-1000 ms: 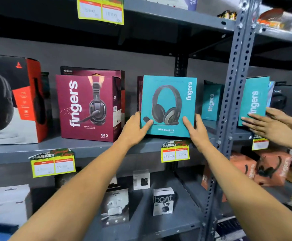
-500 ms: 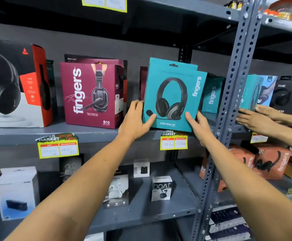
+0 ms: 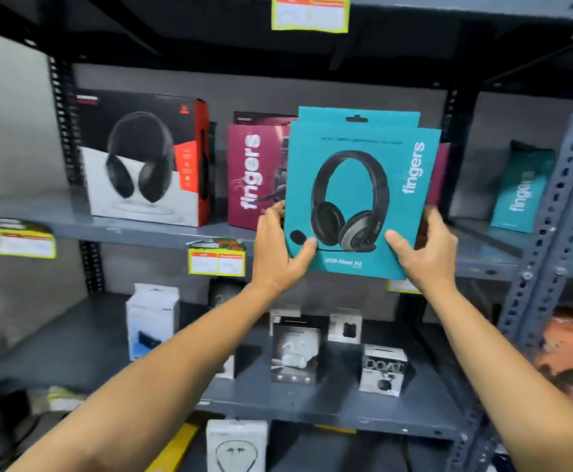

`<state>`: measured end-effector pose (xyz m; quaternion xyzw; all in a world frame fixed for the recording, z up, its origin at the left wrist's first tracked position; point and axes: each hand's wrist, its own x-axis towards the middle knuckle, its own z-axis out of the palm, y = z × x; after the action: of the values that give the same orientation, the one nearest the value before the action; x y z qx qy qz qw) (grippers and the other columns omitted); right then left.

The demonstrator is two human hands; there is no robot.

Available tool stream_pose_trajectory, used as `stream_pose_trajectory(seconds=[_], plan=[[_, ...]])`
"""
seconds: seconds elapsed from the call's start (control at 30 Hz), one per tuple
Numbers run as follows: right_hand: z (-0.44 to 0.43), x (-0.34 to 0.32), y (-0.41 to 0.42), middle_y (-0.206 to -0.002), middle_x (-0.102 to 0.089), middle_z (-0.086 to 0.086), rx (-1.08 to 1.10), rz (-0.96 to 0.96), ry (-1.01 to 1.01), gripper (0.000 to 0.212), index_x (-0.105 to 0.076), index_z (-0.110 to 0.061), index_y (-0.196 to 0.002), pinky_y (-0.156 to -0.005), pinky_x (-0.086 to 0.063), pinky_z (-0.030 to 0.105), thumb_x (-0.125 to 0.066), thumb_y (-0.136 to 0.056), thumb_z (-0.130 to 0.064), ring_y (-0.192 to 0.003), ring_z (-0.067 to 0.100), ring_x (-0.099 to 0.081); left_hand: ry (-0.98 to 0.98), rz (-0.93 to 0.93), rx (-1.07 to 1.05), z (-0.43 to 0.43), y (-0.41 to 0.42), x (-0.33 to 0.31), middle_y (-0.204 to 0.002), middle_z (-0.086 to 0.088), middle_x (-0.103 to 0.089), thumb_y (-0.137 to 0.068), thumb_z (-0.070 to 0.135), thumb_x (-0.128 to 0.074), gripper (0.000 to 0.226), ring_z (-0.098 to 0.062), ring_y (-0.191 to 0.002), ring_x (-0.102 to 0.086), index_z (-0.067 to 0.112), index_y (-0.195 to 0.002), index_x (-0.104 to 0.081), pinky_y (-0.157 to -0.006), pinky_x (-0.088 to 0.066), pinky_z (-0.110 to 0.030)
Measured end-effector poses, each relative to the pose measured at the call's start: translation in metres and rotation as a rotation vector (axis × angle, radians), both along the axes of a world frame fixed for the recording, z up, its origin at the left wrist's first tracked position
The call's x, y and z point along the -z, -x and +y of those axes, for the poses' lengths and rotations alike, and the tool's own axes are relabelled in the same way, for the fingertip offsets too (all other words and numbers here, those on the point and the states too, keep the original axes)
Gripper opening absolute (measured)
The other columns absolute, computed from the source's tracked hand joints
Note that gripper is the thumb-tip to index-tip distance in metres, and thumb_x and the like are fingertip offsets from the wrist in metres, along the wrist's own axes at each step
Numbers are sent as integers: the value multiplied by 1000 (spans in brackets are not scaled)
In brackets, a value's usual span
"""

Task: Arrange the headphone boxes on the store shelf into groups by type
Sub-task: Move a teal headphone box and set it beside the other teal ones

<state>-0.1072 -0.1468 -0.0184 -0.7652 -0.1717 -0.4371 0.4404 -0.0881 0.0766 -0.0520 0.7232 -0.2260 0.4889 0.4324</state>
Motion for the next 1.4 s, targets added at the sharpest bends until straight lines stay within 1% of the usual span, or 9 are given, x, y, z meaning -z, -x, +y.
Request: stream_pose_trajectory(seconds=[0.33,0.43,0.6,0.7,0.93,1.07,1.13,1.27,1.4], plan=[[204,-13,7,-95,-73,14,-40,-39,139,79,-54,-5,-107,-79,-50,49,-47,-60,-68,-87,42,-66,56,-18,-214,203,44,2,-96,-8,-52,-79,47,-52,56,-22,-85,-53,0,-111,-47,-71,-35,-7],[289,-20,8,-98,-75,11,-100,-41,85,72,-60,-9,-110,-81,-49,44,-47,-65,-64,-91,40,-67,26,-56,-310,280,56,-12,-97,-11,-52,-79,45,-52,56,-23,-87,-54,0,-111,-47,-72,-39,-13],[415,-32,-3,-117,-72,8,-281,-22,97,56,-57,-14,-127,-87,-47,34,-53,-85,-52,-107,32,-64,30,-60,-455,408,62,-36,-100,-20,-58,-81,48,-57,56,-35,-91,-58,2,-110,-46,-77,-48,-42],[476,-32,-17,-118,-69,14,-343,14,184,46,-55,-8,-124,-84,-46,37,-52,-94,-44,-107,36,-62,-39,23,-501,473,65,-40,-111,-18,-57,-84,46,-61,60,-25,-100,-57,1,-120,-44,-81,-44,-29],[554,-27,-43,-115,-65,22,-416,134,290,39,-47,3,-115,-67,-34,29,-48,-99,-32,-104,40,-60,-144,128,-510,542,46,-40,-132,-16,-45,-91,35,-62,65,-15,-119,-42,5,-140,-32,-97,-32,-20],[579,-16,-64,-121,-61,28,-350,271,368,44,-39,4,-125,-74,-43,40,-45,-100,-32,-107,45,-59,-122,354,-488,565,19,-29,-132,-15,-45,-90,43,-59,65,-24,-123,-46,8,-138,-32,-105,-41,-39],[584,-9,-70,-126,-59,26,-330,313,385,45,-35,2,-130,-74,-43,38,-42,-101,-32,-109,43,-58,-68,433,-456,567,12,-23,-135,-13,-44,-90,43,-58,63,-21,-125,-46,11,-137,-31,-101,-47,-46],[582,-8,-72,-130,-57,23,-338,320,416,45,-33,0,-135,-76,-42,33,-41,-102,-29,-112,39,-57,-35,419,-442,566,7,-19,-136,-12,-44,-91,39,-60,60,-18,-124,-45,11,-136,-31,-97,-47,-39],[566,-4,-68,-123,-61,23,-283,341,504,35,-49,2,-121,-78,-46,35,-49,-99,-25,-109,36,-59,140,373,-535,570,7,-5,-115,-13,-55,-80,48,-71,56,-17,-101,-55,9,-112,-46,-81,-55,-34]])
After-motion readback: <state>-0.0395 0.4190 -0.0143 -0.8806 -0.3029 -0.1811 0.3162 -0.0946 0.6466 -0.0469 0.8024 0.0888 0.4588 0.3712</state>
